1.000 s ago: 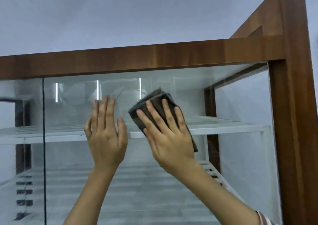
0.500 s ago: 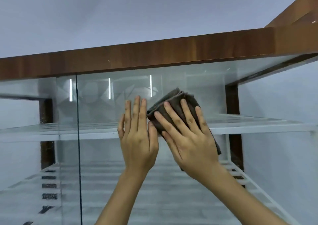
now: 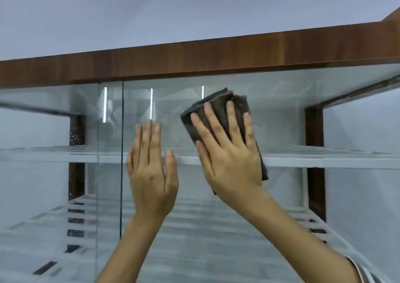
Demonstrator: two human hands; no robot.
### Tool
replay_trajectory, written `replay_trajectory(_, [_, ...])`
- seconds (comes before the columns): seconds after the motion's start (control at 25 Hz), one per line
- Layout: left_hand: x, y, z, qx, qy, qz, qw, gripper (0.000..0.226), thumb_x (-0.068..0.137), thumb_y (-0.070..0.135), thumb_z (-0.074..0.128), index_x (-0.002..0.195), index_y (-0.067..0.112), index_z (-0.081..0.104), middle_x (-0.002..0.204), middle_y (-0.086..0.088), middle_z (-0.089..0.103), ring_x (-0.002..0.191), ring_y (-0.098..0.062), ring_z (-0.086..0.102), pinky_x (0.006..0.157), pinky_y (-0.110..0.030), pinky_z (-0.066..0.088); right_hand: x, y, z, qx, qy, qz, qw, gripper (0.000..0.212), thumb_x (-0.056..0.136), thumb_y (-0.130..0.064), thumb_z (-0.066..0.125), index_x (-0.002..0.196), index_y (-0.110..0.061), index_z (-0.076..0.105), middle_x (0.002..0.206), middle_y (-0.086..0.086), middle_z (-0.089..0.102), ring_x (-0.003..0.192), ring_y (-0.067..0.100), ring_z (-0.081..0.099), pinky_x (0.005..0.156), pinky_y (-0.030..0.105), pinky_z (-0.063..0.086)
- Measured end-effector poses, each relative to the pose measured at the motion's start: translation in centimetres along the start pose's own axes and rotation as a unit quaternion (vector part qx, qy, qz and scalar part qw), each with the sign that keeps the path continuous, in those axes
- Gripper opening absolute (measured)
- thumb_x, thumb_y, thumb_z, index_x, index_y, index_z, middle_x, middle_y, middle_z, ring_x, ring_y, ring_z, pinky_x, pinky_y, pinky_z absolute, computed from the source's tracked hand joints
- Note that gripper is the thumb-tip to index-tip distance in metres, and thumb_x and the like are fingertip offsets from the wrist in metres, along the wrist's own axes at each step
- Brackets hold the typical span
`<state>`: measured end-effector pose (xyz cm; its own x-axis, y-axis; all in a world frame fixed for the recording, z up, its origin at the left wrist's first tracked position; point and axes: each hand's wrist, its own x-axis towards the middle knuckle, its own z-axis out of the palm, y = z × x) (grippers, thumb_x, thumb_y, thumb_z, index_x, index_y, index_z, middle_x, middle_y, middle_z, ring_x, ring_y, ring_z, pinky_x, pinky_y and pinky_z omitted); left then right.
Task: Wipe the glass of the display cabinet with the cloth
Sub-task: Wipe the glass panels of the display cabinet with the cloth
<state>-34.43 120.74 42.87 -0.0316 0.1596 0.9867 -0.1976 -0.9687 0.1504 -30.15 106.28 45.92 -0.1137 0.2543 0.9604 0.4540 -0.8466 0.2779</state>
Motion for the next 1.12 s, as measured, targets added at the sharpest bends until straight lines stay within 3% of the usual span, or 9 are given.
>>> replay_trajectory(0.08, [0.5, -2.4, -1.2, 0.008, -0.002, 0.008, 1.000, 0.053, 0.098, 0.029, 0.027, 0.146, 0.006, 0.032, 0.155, -0.006, 0.027, 0.147, -0.017, 0.016, 0.120, -0.036, 0.014, -3.3, -0.1, -0.4, -0.008, -0.032, -0.042, 0.999, 0.050, 0.103, -0.037, 0.037, 0.151, -0.027, 0.031, 0.158, 0.000, 0.026, 0.148, 0.027, 0.018, 0.119, 0.051, 0.018])
replay_trajectory(0.32, [1.7, -7.7, -3.3, 0.045, -0.033, 0.076, 0.996, 0.054, 0.097, 0.027, 0.028, 0.146, 0.003, 0.030, 0.155, -0.008, 0.027, 0.147, -0.017, 0.017, 0.120, -0.034, 0.011, 2.5, -1.0, 0.2, -0.029, 0.044, 0.223, 0.973, 0.049, 0.103, -0.039, 0.031, 0.150, -0.025, 0.032, 0.157, 0.003, 0.029, 0.148, 0.032, 0.017, 0.120, 0.053, 0.010])
replay_trajectory(0.44, [1.6, -8.1, -3.4, 0.006, -0.032, 0.073, 0.997, 0.054, 0.098, 0.027, 0.025, 0.145, 0.001, 0.029, 0.155, -0.009, 0.028, 0.146, -0.015, 0.017, 0.119, -0.034, 0.014, 4.6, -8.8, 2.6, -0.002, 0.032, 0.129, 0.991, 0.051, 0.102, -0.036, 0.037, 0.150, -0.024, 0.031, 0.157, 0.003, 0.028, 0.148, 0.032, 0.017, 0.119, 0.053, 0.012])
replay_trajectory(0.56, [1.5, -8.8, -3.7, -0.010, -0.041, 0.092, 0.995, 0.054, 0.100, 0.030, 0.019, 0.145, 0.002, 0.031, 0.154, -0.010, 0.029, 0.146, -0.017, 0.018, 0.120, -0.035, 0.014, -1.6, -12.5, 3.2, -0.016, -0.033, -0.002, 0.999, 0.051, 0.102, -0.036, 0.036, 0.151, -0.025, 0.030, 0.159, 0.000, 0.025, 0.149, 0.027, 0.018, 0.118, 0.051, 0.019])
replay_trajectory(0.68, [1.2, -8.9, -3.5, -0.015, -0.033, 0.096, 0.995, 0.054, 0.100, 0.032, 0.018, 0.145, 0.003, 0.031, 0.154, -0.009, 0.028, 0.146, -0.017, 0.018, 0.120, -0.035, 0.014, -5.6, -9.3, 1.3, -0.034, -0.035, 0.079, 0.996, 0.049, 0.102, -0.041, 0.029, 0.150, -0.030, 0.030, 0.160, -0.003, 0.021, 0.149, 0.025, 0.017, 0.120, 0.050, 0.015])
replay_trajectory(0.8, [1.3, -9.0, -3.2, -0.003, -0.024, 0.098, 0.995, 0.054, 0.100, 0.031, 0.020, 0.145, 0.003, 0.032, 0.154, -0.010, 0.028, 0.146, -0.019, 0.020, 0.119, -0.039, 0.018, -0.8, -6.5, 1.2, -0.055, 0.023, 0.212, 0.975, 0.050, 0.103, -0.041, 0.027, 0.150, -0.026, 0.029, 0.159, 0.000, 0.022, 0.149, 0.029, 0.015, 0.120, 0.053, 0.011])
replay_trajectory(0.88, [1.3, -9.0, -3.2, -0.008, -0.025, 0.095, 0.995, 0.054, 0.100, 0.030, 0.020, 0.144, 0.001, 0.032, 0.154, -0.011, 0.028, 0.146, -0.021, 0.020, 0.119, -0.040, 0.019, 4.2, -7.5, 2.3, -0.058, 0.048, 0.234, 0.969, 0.048, 0.103, -0.037, 0.031, 0.149, -0.024, 0.033, 0.157, 0.004, 0.029, 0.147, 0.032, 0.019, 0.119, 0.052, 0.010])
replay_trajectory(1.0, [1.4, -8.7, -3.4, -0.033, -0.022, 0.091, 0.995, 0.052, 0.101, 0.027, 0.020, 0.143, 0.000, 0.033, 0.153, -0.012, 0.029, 0.145, -0.023, 0.021, 0.120, -0.039, 0.017, 4.5, -10.9, 3.6, -0.051, 0.046, 0.155, 0.986, 0.047, 0.104, -0.035, 0.035, 0.149, -0.023, 0.035, 0.157, 0.005, 0.030, 0.147, 0.032, 0.020, 0.120, 0.050, 0.010])
replay_trajectory(1.12, [-1.0, -9.2, -4.0, -0.011, -0.041, 0.072, 0.996, 0.051, 0.101, 0.027, 0.021, 0.145, 0.004, 0.031, 0.155, -0.011, 0.026, 0.146, -0.025, 0.019, 0.120, -0.041, 0.016, -6.1, -14.7, 3.1, -0.028, -0.041, 0.059, 0.997, 0.050, 0.102, -0.036, 0.040, 0.150, -0.026, 0.033, 0.159, 0.001, 0.026, 0.148, 0.029, 0.019, 0.121, 0.049, 0.012])
